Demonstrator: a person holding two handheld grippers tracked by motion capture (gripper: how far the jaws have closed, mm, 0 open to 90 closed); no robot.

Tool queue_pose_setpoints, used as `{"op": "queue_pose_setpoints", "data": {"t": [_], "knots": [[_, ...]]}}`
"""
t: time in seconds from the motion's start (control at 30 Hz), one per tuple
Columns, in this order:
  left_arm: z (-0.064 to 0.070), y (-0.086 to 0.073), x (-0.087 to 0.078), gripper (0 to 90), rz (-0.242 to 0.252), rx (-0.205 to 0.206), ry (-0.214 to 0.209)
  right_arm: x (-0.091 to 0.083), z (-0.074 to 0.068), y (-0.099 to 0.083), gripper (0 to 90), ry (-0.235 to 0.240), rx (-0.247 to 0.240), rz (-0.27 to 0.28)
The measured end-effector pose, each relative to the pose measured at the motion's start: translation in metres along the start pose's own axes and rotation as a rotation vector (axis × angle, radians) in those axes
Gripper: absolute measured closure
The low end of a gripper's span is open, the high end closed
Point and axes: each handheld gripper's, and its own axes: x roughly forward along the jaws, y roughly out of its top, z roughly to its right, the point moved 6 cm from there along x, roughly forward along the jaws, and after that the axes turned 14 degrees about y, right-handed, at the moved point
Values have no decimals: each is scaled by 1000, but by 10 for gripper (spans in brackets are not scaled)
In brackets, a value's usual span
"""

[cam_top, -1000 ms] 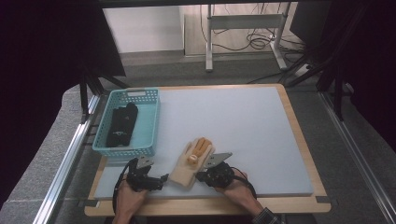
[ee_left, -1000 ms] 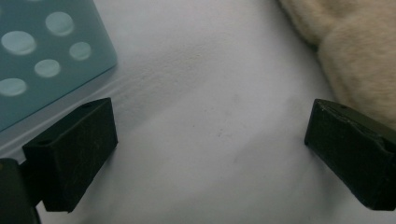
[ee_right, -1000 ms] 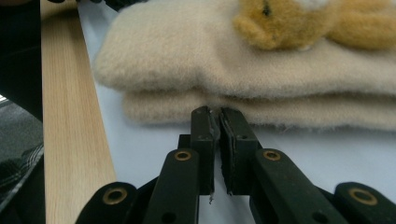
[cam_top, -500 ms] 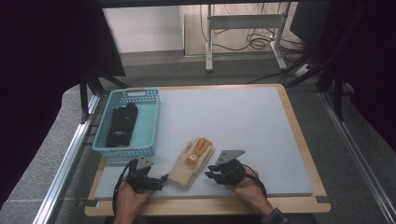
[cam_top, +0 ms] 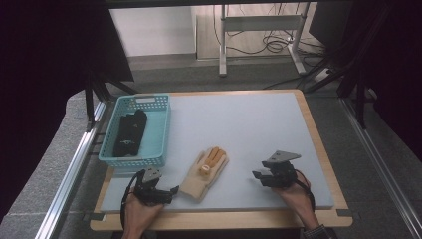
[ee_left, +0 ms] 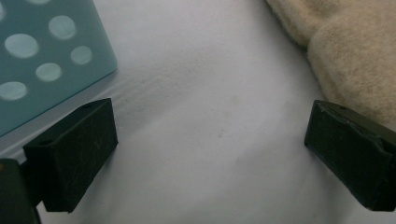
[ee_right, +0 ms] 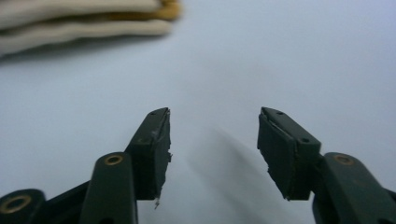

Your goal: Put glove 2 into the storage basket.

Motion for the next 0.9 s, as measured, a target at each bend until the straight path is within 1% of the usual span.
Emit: {"op": "queue_pose_setpoints", "data": {"t": [0.03,0.1,0.17,0.3,0.33,0.37,0.47,0.57,0.63,0.7,0.77,0.83,0.9], "knots": [[0,0,0,26,-2,0,0,-4,5,-2,408,-16,18,4],[0,1,0,26,-10,3,0,-10,15,-6,394,-53,33,11],[0,1,0,25,-13,3,1,-13,22,-11,380,-83,52,15],[0,1,0,29,-17,4,1,-13,30,-20,353,-127,53,20],[0,1,0,30,-18,4,0,-12,32,-22,342,-133,52,11],[0,1,0,32,-19,3,0,-11,33,-24,331,-136,49,12],[-1,1,-1,41,-24,3,-1,-11,36,-25,318,-117,72,19],[-1,2,-2,50,-33,-2,2,-10,36,-25,305,-118,72,17],[0,2,-4,52,-48,-6,-1,-10,36,-25,301,-118,75,17],[1,4,-9,56,-58,-3,-11,-10,36,-25,299,-118,76,17],[1,8,-16,57,-58,-4,-10,-10,36,-25,298,-118,76,18],[1,13,-23,57,-52,-17,-15,-10,36,-25,298,-117,76,18],[4,20,-30,57,-45,-27,-33,-10,36,-25,297,-117,78,18]]}}
